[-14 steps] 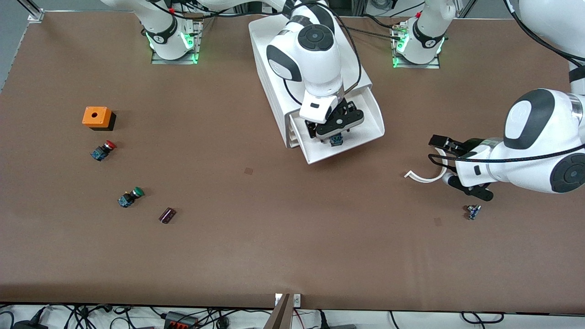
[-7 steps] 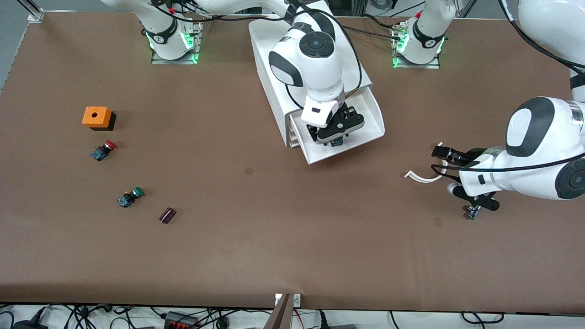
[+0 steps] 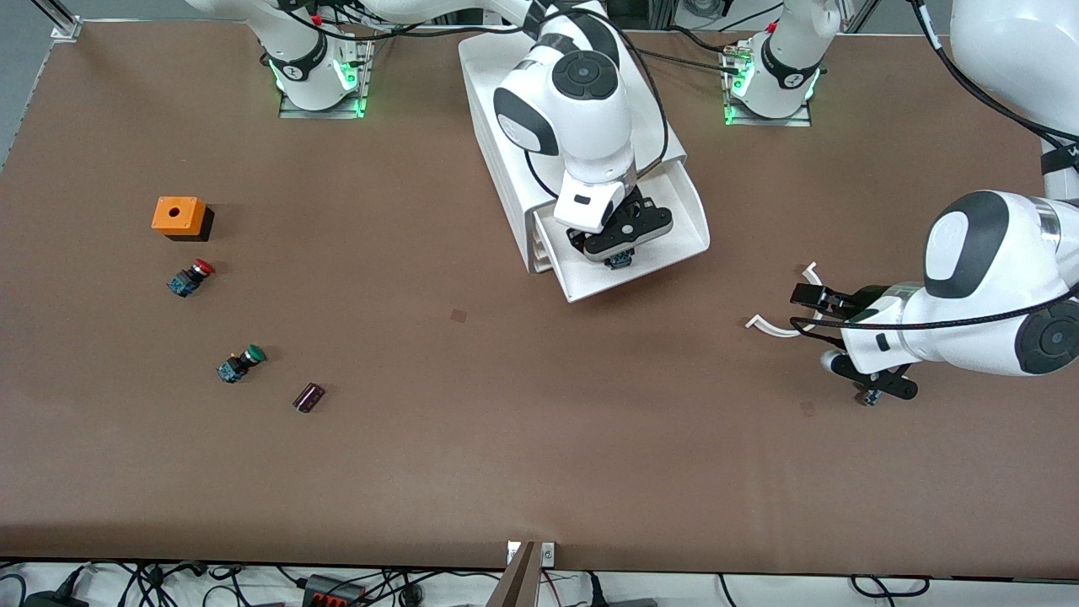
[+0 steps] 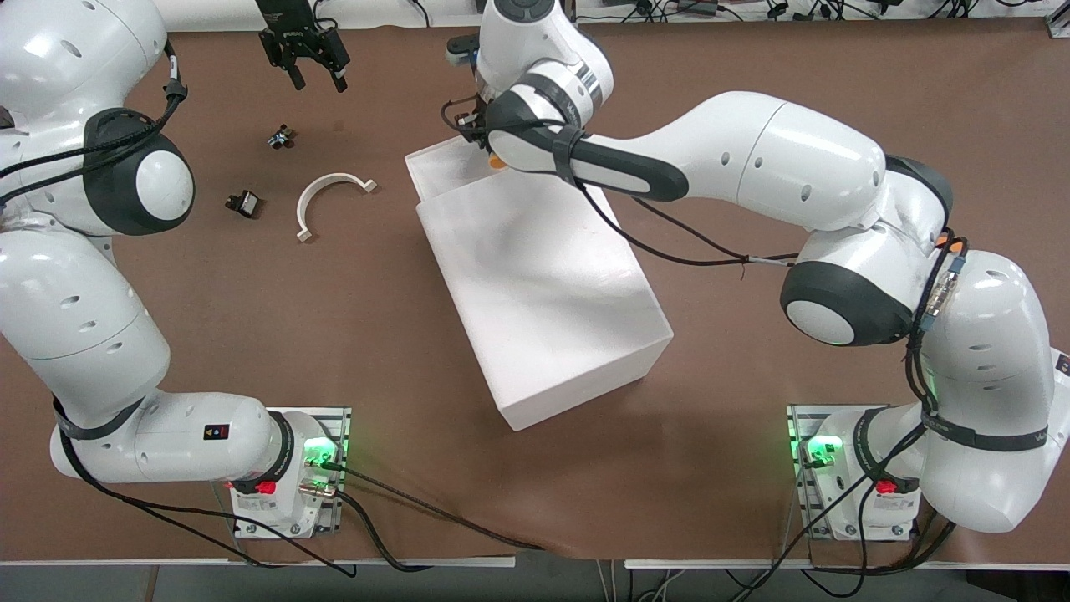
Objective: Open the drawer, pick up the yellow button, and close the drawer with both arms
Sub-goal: 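Grasp the yellow-capped button inside the drawer with the right gripper, then lift the button out with the right gripper while the left gripper closes drawer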
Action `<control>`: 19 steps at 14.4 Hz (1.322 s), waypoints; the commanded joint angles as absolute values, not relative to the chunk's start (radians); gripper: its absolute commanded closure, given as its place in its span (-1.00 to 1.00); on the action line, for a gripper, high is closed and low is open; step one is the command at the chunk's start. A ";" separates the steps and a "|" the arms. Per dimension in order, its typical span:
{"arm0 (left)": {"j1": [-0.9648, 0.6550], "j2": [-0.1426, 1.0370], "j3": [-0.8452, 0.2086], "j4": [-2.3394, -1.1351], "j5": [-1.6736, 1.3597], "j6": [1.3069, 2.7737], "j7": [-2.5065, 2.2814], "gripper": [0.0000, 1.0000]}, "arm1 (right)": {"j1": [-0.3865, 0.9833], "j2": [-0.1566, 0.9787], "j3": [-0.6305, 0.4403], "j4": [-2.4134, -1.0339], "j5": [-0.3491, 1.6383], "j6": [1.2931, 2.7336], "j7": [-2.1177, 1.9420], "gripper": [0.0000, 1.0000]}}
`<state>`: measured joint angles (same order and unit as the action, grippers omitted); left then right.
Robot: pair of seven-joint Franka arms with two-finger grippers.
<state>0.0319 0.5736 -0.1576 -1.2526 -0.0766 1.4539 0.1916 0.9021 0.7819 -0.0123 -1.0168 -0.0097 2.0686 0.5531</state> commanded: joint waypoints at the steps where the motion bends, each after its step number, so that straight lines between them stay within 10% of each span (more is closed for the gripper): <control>1: 0.009 0.584 -0.166 -1.223 -0.051 1.488 0.094 -1.00 | 0.839 0.727 -0.012 -0.950 -0.018 1.926 0.571 1.00; 9: -0.165 0.554 -0.184 -1.406 -0.064 1.742 -0.454 -1.00 | 0.422 0.647 0.000 -1.027 0.049 1.688 0.269 1.00; 19: -0.163 0.431 -0.337 -1.695 -0.169 1.939 -0.664 -1.00 | 0.236 0.640 -0.002 -1.365 0.063 1.804 -0.046 1.00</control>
